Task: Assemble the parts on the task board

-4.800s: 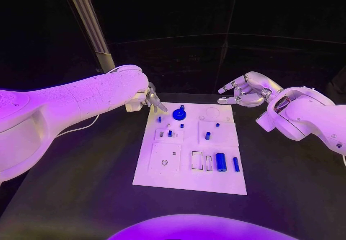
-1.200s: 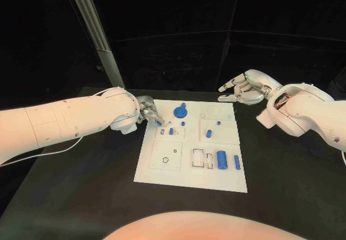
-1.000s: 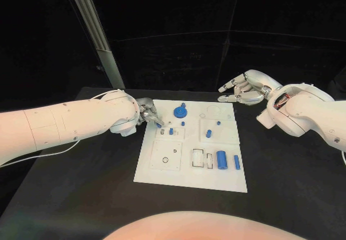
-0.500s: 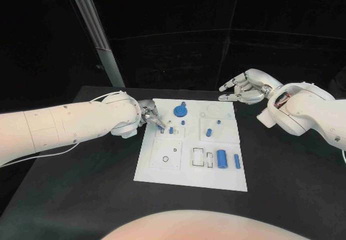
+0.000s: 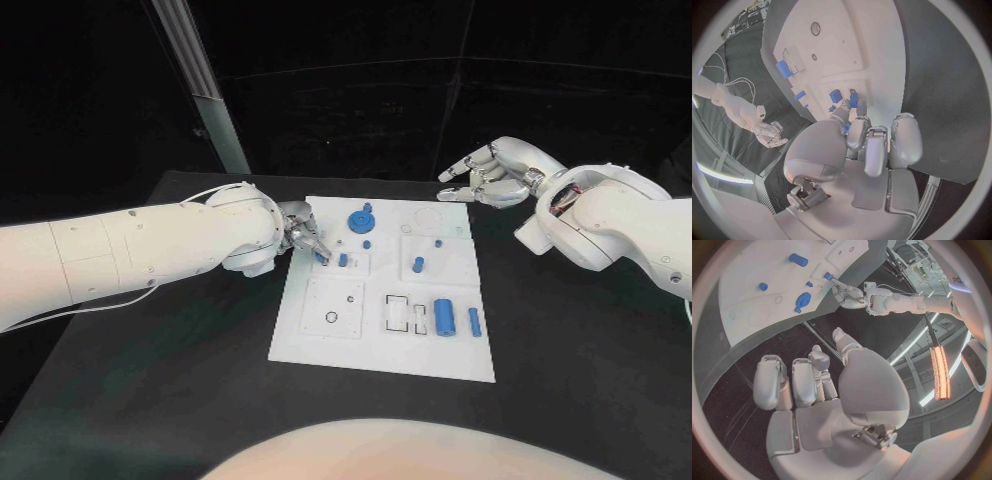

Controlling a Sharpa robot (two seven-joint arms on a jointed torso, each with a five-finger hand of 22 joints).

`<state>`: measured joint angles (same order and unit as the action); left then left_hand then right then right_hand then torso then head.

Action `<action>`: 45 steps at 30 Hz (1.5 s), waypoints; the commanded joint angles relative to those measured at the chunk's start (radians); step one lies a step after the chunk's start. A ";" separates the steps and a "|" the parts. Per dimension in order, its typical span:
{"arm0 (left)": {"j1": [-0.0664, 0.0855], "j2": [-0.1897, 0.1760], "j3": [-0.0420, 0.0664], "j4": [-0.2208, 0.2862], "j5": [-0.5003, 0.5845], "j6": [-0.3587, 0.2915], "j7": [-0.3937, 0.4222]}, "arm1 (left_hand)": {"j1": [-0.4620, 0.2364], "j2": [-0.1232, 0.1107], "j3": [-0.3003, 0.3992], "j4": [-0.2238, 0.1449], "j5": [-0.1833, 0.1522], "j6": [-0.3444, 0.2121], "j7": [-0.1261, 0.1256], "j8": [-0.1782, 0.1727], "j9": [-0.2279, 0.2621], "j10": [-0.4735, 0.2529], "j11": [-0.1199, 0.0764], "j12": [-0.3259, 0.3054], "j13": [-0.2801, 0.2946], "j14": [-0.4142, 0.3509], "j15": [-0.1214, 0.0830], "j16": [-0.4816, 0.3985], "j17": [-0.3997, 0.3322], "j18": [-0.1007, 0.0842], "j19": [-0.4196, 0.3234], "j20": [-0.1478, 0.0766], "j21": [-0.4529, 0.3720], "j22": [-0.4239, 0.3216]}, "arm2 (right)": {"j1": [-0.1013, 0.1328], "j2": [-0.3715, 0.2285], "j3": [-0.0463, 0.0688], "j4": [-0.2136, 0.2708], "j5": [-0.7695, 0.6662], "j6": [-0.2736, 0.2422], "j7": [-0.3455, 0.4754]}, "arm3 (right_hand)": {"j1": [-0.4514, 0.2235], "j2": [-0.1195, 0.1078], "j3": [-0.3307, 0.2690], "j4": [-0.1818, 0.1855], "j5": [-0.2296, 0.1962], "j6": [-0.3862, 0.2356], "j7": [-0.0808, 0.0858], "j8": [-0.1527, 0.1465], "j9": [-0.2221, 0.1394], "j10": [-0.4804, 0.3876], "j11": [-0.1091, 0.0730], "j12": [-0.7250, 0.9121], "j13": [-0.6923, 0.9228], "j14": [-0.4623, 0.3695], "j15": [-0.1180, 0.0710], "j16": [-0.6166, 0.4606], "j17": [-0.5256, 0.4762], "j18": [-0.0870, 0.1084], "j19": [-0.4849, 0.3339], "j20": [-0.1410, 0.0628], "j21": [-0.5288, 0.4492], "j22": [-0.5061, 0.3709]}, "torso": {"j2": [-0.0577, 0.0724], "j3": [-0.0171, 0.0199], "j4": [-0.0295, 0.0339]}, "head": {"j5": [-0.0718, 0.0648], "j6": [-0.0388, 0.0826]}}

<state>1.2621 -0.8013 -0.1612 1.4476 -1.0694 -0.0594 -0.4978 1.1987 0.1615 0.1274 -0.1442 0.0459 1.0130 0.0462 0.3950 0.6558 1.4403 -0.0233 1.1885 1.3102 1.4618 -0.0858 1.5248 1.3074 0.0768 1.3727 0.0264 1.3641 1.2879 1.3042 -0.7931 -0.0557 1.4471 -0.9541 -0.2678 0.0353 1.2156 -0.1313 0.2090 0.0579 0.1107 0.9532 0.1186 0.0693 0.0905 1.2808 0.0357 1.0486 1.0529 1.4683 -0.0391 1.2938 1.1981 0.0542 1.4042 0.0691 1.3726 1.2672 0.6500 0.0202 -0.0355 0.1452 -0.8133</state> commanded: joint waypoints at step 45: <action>-0.003 0.009 -0.001 0.003 -0.008 0.027 -0.005 | 0.001 0.006 0.153 -0.146 0.004 0.008 -0.008 0.008 0.079 0.011 -0.008 -0.005 0.049 0.094 -0.006 0.004 0.200 -0.002 0.004 -0.003 0.002 -0.001 | 0.002 0.006 0.000 -0.004 0.004 0.010 0.004 | -0.010 -0.002 0.000 0.007 0.001 0.003 0.001 -0.004 0.001 0.000 0.000 0.005 0.001 0.018 -0.001 -0.003 0.002 0.015 0.000 0.002 -0.006 0.001 | 0.000 0.0002 0.0002 | -0.001 -0.004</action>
<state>1.2581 -0.7947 -0.1623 1.4496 -1.0721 -0.0550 -0.4988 1.1988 0.1617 0.1313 -0.1481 0.0432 1.0130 0.0462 0.3994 0.6583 1.4398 -0.0228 1.1885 1.3101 1.4616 -0.0856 1.5247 1.3074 0.0769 1.3727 0.0264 1.3641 1.2875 1.3040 -0.7879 -0.0558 1.4420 -0.9531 -0.2636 0.0354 1.2102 -0.1259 0.2090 0.0578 0.1107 0.9533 0.1186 0.0693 0.0909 1.2808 0.0357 1.0486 1.0528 1.4683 -0.0391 1.2938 1.1984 0.0541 1.4042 0.0691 1.3726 1.2671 0.6501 0.0206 -0.0349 0.1452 -0.8172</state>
